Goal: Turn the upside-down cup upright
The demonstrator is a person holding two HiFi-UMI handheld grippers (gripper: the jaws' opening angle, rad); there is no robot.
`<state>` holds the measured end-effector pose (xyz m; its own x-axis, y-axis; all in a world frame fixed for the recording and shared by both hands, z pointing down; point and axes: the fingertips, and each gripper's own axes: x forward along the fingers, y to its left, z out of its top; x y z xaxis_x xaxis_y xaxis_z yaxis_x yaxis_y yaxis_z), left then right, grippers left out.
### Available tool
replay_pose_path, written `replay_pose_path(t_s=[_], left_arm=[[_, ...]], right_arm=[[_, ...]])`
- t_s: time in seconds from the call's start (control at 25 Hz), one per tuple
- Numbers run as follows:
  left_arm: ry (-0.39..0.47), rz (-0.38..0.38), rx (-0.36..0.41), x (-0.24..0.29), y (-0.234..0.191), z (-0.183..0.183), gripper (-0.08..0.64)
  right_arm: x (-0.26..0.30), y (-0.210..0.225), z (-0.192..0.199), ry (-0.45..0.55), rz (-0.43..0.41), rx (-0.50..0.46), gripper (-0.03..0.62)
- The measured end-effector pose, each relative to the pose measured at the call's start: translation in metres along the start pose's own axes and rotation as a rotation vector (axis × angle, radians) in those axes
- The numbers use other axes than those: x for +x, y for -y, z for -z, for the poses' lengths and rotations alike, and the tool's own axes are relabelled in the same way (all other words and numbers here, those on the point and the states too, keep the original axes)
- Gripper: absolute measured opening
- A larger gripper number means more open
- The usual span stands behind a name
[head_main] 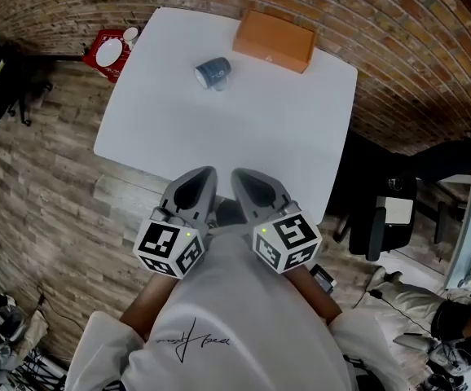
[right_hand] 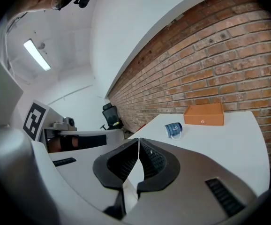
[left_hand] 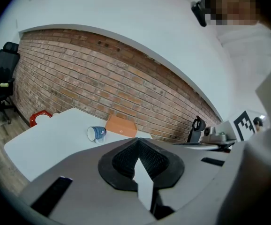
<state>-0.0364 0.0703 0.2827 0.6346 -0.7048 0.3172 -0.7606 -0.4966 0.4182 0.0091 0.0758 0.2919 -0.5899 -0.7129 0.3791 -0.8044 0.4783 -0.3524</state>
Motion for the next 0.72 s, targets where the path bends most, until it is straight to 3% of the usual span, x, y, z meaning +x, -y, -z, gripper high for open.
replay_pose_path(t_s=[0.72], left_arm=[[0.044,-0.060,-0.030,0.032,-0.018,-0.017,0.009]], right_arm=[[0.001,0.042,-0.025,0.077,0.038,0.025,0.021]])
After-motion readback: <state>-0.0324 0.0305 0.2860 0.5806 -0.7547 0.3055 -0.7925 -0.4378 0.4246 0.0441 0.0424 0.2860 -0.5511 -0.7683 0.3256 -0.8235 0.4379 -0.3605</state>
